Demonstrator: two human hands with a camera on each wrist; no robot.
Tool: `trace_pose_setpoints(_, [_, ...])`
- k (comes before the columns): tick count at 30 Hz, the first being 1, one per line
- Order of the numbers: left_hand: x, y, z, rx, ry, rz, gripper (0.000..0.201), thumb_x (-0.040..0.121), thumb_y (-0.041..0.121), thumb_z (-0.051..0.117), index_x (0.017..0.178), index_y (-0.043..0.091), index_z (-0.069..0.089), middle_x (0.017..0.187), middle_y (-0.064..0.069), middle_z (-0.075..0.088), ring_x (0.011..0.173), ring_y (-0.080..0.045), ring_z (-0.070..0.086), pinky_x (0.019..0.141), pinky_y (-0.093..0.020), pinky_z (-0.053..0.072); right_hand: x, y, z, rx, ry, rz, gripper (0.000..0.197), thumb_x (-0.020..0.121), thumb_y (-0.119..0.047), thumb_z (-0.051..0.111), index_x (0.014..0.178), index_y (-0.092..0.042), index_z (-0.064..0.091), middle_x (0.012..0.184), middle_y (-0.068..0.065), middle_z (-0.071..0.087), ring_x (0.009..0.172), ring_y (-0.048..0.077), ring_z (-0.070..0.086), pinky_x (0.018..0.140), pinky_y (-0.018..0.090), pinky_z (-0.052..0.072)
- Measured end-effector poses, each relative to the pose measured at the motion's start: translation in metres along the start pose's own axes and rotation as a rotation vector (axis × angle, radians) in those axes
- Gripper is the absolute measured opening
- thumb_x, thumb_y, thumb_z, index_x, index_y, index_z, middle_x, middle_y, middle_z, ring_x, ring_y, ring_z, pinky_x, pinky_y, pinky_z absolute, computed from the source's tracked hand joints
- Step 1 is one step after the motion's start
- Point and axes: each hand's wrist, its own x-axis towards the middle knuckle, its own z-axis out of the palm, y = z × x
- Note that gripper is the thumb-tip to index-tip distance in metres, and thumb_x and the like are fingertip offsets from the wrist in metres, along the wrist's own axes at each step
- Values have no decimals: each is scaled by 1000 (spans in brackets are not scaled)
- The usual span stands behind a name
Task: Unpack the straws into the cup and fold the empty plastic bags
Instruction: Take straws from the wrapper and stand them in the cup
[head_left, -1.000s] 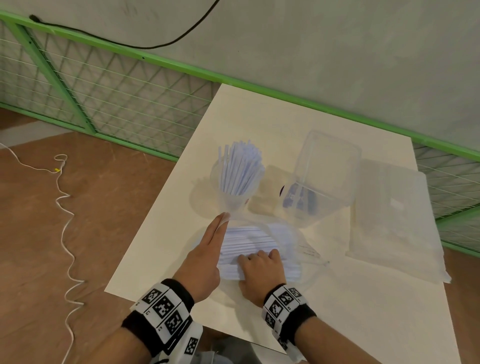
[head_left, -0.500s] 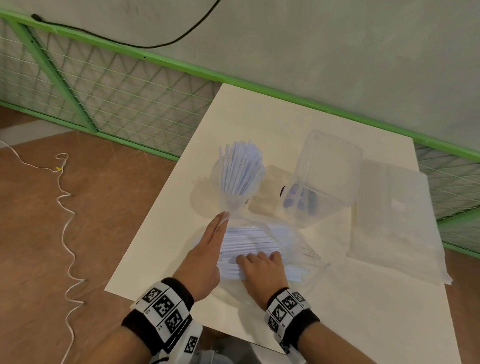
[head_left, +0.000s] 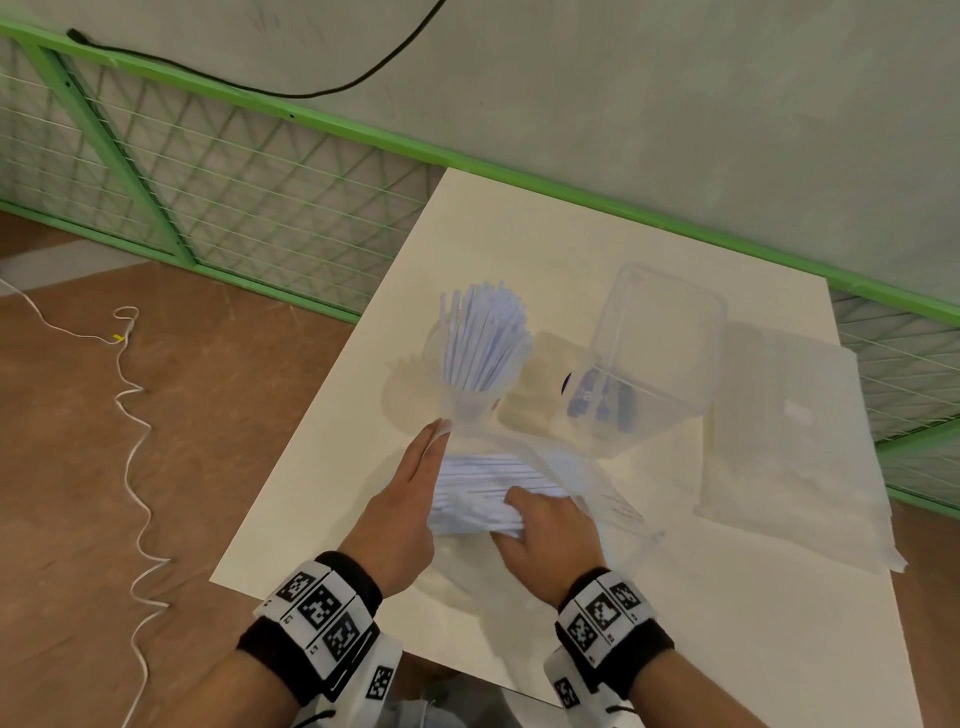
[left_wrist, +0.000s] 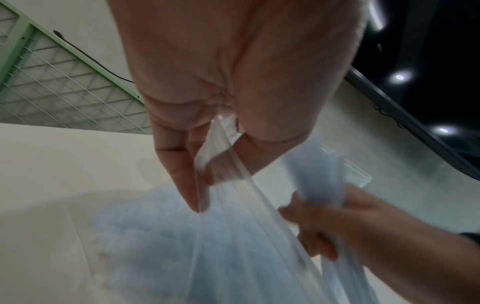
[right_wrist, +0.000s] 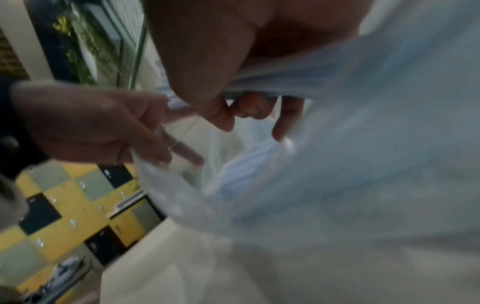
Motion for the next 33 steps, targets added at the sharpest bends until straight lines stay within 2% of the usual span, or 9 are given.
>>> trace_pose_setpoints(3, [1,-1,-3,-3,7,-26,109,73,-22,45,154,35,-2,157,27,-10,124,-16,47,87,-35,54,-4,-3,-14,349,167,19,36,83,-31,60,59,-28,33,52,-7,38,52,9,40,55,22,31])
trace_pose_setpoints(7, [0,1,-4,3,-6,-44,109,74,-21,45,153,36,-4,157,27,-12,120,-14,49,85,-31,54,-7,-9,-16,714,141,164,24,74,-36,71,81,-16,59,78,-1,62,74,12,61,70,26,49])
trace_pose_setpoints(10, [-1,3,-3,7,-12,-64,108,75,-21,45,154,35,-3,158,26,-12,115,-13,52,82,-28,54,-8,-7,-10,621,160,170,28,68,-42,71,89,-28,58,90,-6,63,88,14,61,79,27,50])
trace_pose_setpoints(13, [0,3,-4,9,-11,-70,108,76,-21,46,154,35,-4,157,27,-12,114,-15,53,82,-29,55,-5,-5,-18,586,165,161,19,72,-32,72,79,-20,59,80,-3,63,75,12,61,70,26,51])
trace_pose_setpoints(17, [0,4,-4,-3,-18,-69,107,77,-20,48,154,35,-3,157,27,-11,120,-16,50,86,-26,53,-6,2,-25,476,102,125,25,71,-37,63,64,-14,58,60,-4,56,56,10,52,58,27,45])
trace_pose_setpoints(21, [0,0,-5,-18,-39,-64,109,74,-21,45,154,36,-2,156,31,-12,113,-14,53,81,-32,55,7,-15,-69,590,151,85,9,77,-15,75,69,-13,71,65,-2,70,59,8,65,59,23,51])
trace_pose_setpoints(23, [1,-1,-6,-24,-49,-71,109,73,-22,43,154,36,-2,154,34,-13,109,-13,56,80,-33,55,21,-31,-110,686,244,29,12,78,-5,77,69,-9,71,61,3,69,50,11,64,52,20,49])
trace_pose_setpoints(28, [0,-2,-6,-22,-64,-78,108,74,-20,42,153,38,-3,151,39,-16,107,-13,58,80,-34,55,72,-60,-183,660,464,-103,14,78,-15,77,67,-19,69,61,3,69,47,19,65,50,25,50])
trace_pose_setpoints(33, [0,-2,-6,-35,-69,-66,107,75,-20,41,153,38,-4,149,41,-18,115,-9,53,79,-32,55,125,-71,-177,478,370,-87,11,77,-23,74,70,-16,71,67,4,72,54,15,68,61,34,60])
